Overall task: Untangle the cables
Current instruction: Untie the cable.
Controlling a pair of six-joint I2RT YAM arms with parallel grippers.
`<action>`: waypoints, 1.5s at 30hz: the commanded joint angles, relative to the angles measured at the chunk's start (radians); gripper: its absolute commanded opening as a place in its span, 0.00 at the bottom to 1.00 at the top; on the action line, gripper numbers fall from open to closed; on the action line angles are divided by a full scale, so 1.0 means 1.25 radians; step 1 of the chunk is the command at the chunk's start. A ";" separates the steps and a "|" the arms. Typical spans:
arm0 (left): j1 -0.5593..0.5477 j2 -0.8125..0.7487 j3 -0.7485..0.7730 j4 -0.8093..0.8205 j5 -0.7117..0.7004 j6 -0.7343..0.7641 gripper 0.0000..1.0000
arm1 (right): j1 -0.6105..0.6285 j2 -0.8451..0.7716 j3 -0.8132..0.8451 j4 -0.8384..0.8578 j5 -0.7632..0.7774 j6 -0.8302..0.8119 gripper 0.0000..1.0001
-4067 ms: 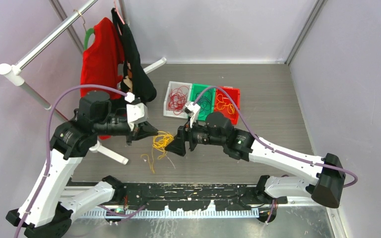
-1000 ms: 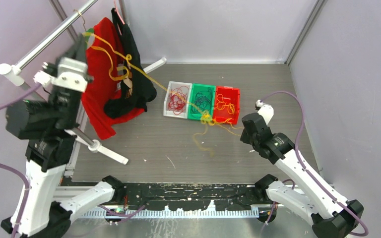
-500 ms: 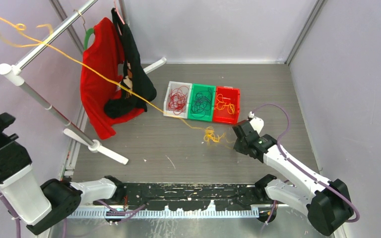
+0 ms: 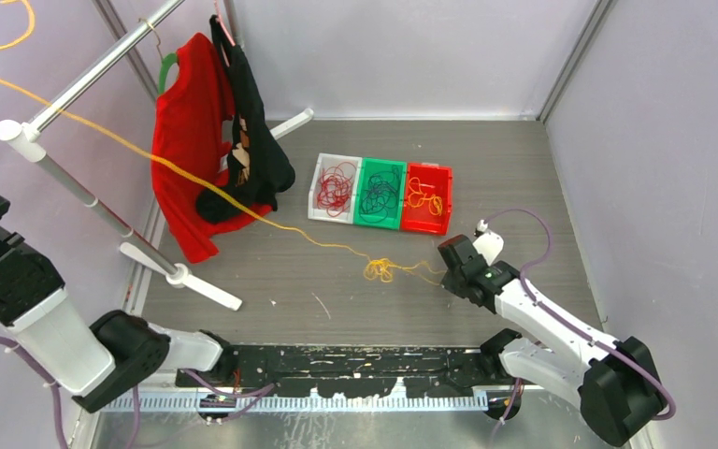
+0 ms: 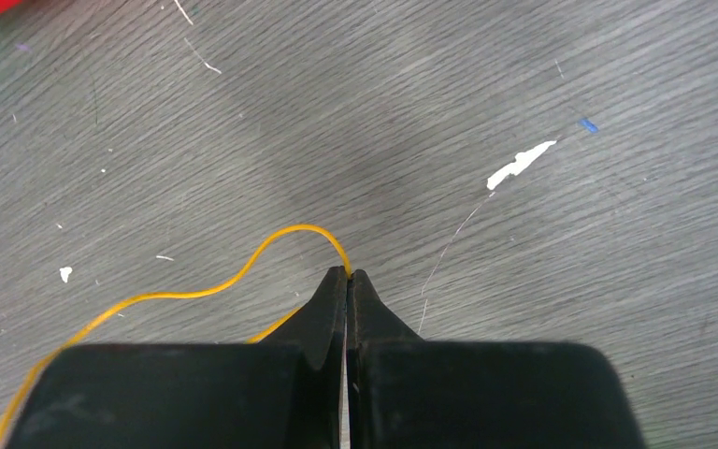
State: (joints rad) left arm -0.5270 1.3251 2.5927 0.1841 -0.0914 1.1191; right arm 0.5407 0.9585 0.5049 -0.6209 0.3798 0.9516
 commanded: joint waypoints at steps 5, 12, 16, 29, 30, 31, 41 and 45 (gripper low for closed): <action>-0.014 -0.025 -0.031 0.067 0.075 0.091 0.00 | -0.002 -0.070 -0.022 -0.015 0.088 0.120 0.01; -0.084 -0.059 0.042 0.059 0.150 0.177 0.00 | -0.010 -0.085 -0.097 -0.004 0.104 0.224 0.01; -0.111 -0.054 0.117 0.022 0.130 0.222 0.00 | -0.037 -0.093 -0.102 -0.003 0.118 0.239 0.01; -0.218 -0.179 -0.090 -0.051 0.068 0.308 0.00 | -0.100 -0.105 -0.076 0.047 0.122 0.141 0.01; -0.217 -0.208 -0.160 -0.060 0.072 0.274 0.00 | -0.099 -0.087 -0.061 0.062 0.105 0.117 0.01; -0.217 -0.224 -0.209 -0.079 0.074 0.245 0.00 | -0.095 -0.072 -0.051 0.088 0.078 0.091 0.01; -0.210 -0.225 -0.301 -0.303 0.124 0.061 0.00 | 0.337 0.005 0.032 0.286 0.112 -0.033 0.01; -0.210 -0.227 -0.329 -0.375 0.177 0.054 0.00 | 0.391 0.066 0.076 0.326 0.078 -0.064 0.01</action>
State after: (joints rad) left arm -0.7906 1.0645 2.1899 -0.1791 0.0608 1.2396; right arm 0.9897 0.9901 0.5301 -0.3202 0.4694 0.9390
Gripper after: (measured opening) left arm 0.007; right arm 0.033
